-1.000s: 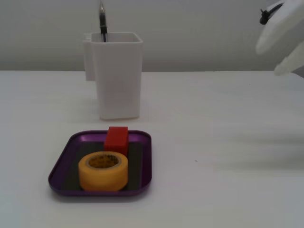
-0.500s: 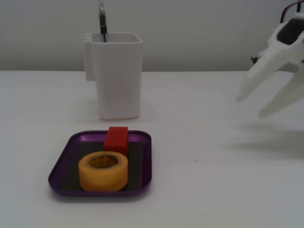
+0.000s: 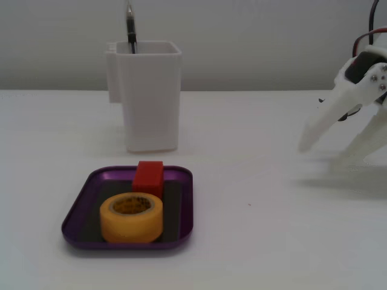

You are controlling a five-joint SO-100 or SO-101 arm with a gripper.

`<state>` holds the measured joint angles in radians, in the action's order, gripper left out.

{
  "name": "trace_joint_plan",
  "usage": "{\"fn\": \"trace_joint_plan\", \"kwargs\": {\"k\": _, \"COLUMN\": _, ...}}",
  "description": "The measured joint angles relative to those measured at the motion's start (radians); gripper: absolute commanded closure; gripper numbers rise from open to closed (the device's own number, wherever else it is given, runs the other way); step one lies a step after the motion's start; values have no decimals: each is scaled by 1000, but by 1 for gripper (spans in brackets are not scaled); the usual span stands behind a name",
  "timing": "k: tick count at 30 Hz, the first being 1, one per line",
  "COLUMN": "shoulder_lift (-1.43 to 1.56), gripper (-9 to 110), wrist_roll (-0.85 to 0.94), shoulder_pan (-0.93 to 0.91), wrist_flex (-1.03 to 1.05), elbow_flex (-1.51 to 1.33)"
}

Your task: Grab up the yellow tape and put it in the box.

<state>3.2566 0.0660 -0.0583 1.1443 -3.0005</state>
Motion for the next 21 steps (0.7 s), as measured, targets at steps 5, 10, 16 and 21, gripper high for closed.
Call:
{"fn": "trace_joint_plan", "kwargs": {"k": 5, "shoulder_lift": -2, "gripper": 102, "wrist_roll": -3, "shoulder_pan": -2, "wrist_flex": -3, "elbow_flex": -8}}
{"fn": "trace_joint_plan", "kwargs": {"k": 10, "shoulder_lift": -2, "gripper": 102, "wrist_roll": -3, "shoulder_pan": -2, "wrist_flex": -3, "elbow_flex": -8}}
{"fn": "trace_joint_plan", "kwargs": {"k": 16, "shoulder_lift": -2, "gripper": 102, "wrist_roll": -3, "shoulder_pan": -2, "wrist_flex": -3, "elbow_flex": -8}}
{"fn": "trace_joint_plan", "kwargs": {"k": 21, "shoulder_lift": -2, "gripper": 102, "wrist_roll": -3, "shoulder_pan": -2, "wrist_flex": -3, "elbow_flex": -8}}
